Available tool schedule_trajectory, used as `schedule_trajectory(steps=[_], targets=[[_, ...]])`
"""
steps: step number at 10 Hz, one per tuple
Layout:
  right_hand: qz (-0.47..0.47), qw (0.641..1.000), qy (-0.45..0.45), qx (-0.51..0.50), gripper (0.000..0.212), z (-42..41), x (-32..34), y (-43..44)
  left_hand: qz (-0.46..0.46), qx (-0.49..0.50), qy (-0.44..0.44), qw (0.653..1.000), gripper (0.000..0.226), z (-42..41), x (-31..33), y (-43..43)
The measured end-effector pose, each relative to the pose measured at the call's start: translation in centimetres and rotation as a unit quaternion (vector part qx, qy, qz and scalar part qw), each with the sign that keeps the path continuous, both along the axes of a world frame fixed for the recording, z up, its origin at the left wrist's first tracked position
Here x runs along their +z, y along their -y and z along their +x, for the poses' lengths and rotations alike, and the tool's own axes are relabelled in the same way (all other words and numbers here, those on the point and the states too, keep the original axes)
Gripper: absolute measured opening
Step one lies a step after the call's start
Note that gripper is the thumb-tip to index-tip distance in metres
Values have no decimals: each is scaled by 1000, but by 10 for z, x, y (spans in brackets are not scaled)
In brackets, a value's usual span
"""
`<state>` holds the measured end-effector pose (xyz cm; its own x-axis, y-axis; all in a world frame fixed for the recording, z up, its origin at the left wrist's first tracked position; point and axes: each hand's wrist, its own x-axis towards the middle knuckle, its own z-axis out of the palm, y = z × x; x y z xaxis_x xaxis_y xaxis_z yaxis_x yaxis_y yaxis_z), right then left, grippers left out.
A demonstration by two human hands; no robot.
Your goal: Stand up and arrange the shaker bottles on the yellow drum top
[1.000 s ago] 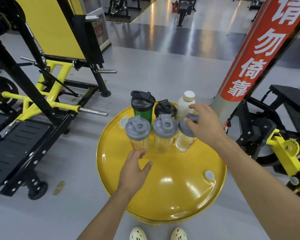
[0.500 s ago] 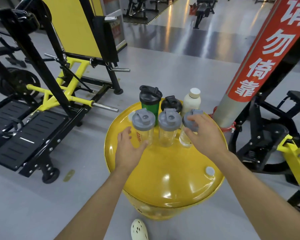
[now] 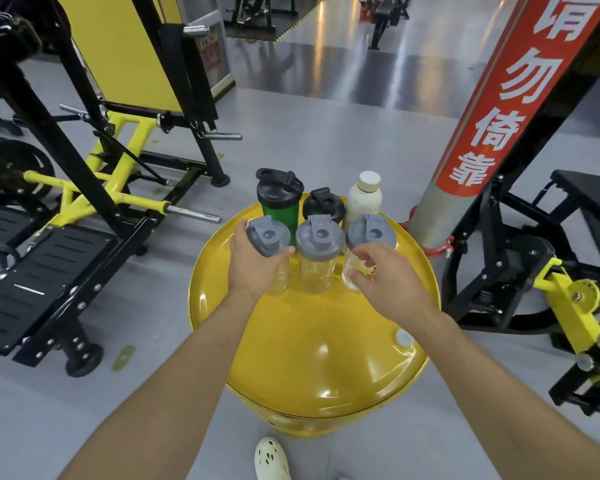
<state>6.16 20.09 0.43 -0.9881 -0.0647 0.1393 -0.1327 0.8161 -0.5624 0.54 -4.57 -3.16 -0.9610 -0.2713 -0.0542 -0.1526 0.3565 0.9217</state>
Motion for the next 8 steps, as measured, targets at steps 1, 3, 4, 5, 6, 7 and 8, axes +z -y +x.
schedule_trajectory(steps=[1,3,4,5,6,7,8], targets=[[-1,1000,4,2,37,-2,-1,1,-18,10,-5,1000,99,-4,-1,-1],[-2,1000,13,9,36,0,-7,3,-27,12,-7,1000,97,-6,-2,-4],[-8,1000,16,12,37,1,-8,2,-20,13,-1,1000,103,-6,-1,-4],[-8,1000,19,10,38,2,-9,0,-22,11,1,1000,107,-6,0,-5],[-7,1000,22,8,38,1,-8,-2,-26,3,4,1000,111,-6,-1,-5],[-6,1000,23,10,38,3,-8,0,-22,-3,9,1000,119,-2,1,-3],[-12,1000,23,2,37,2,-4,1,-21,-1,-13,1000,123,3,8,-6]])
